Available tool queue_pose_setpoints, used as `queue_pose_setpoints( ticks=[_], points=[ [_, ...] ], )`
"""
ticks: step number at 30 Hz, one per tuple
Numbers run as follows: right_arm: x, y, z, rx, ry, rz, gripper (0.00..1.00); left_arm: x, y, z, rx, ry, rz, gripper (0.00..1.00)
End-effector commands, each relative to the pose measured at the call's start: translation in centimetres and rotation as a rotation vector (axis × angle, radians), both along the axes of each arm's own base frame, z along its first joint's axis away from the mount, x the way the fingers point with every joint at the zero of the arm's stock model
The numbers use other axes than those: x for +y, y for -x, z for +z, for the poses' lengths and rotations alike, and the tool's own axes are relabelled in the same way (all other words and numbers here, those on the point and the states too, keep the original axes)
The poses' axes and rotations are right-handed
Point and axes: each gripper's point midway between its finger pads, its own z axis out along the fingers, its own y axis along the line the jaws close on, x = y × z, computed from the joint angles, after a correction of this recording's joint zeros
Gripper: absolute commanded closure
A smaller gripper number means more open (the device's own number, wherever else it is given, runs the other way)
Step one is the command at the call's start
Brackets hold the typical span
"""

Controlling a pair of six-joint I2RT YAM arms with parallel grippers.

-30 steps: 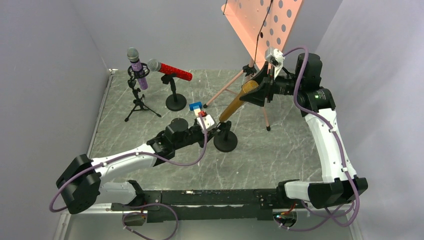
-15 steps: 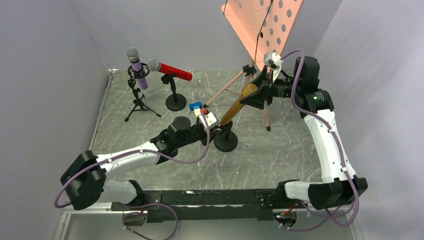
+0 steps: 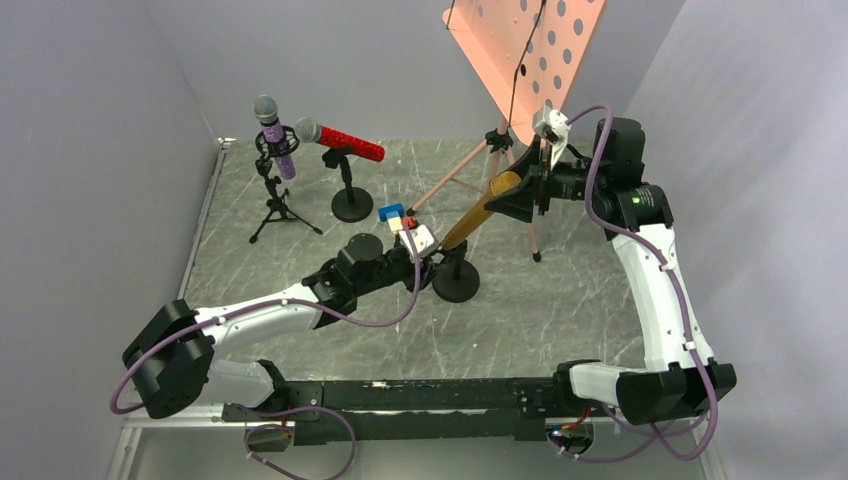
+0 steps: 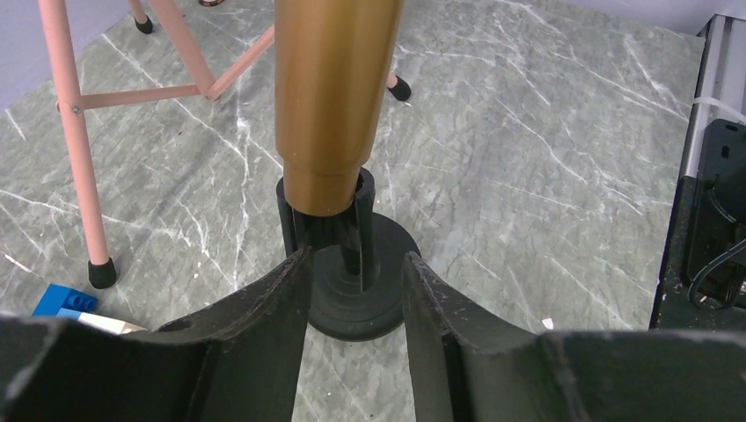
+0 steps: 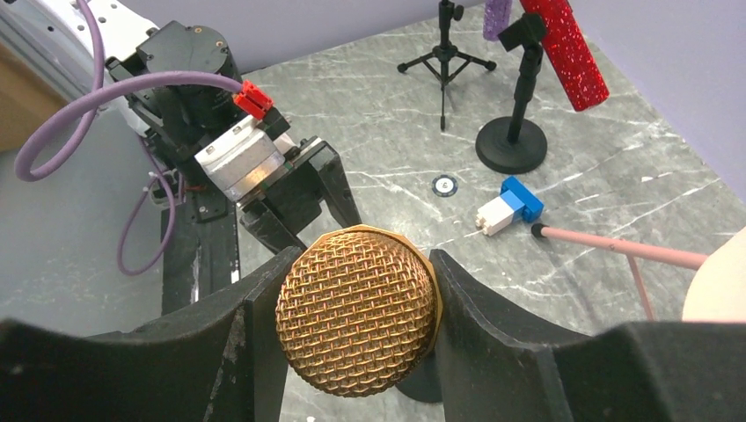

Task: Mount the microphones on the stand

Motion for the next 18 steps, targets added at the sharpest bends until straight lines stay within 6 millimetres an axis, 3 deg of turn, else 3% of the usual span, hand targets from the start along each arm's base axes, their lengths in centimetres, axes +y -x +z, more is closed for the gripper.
queue_pose_setpoints(
  ticks=[1,8,18],
  points=[
    [-0.2,0.8,0.2,-0.027,0.005,0.001,0.87,-0.6,-0.3,1.8,-0.027,0.044,-0.006,0.53],
    [-0.8,0.7,2.3,-0.078,-0.004,-0.022,0.87,0.1,0.0,3.7,-0.080,0.070,-0.001,0.52],
    [-0.6,0.0,0.5,-0.016,-0.014,-0.009,0.87,1.1,0.0,5.3,-0.075,0.154,-0.102,0.62]
  ],
)
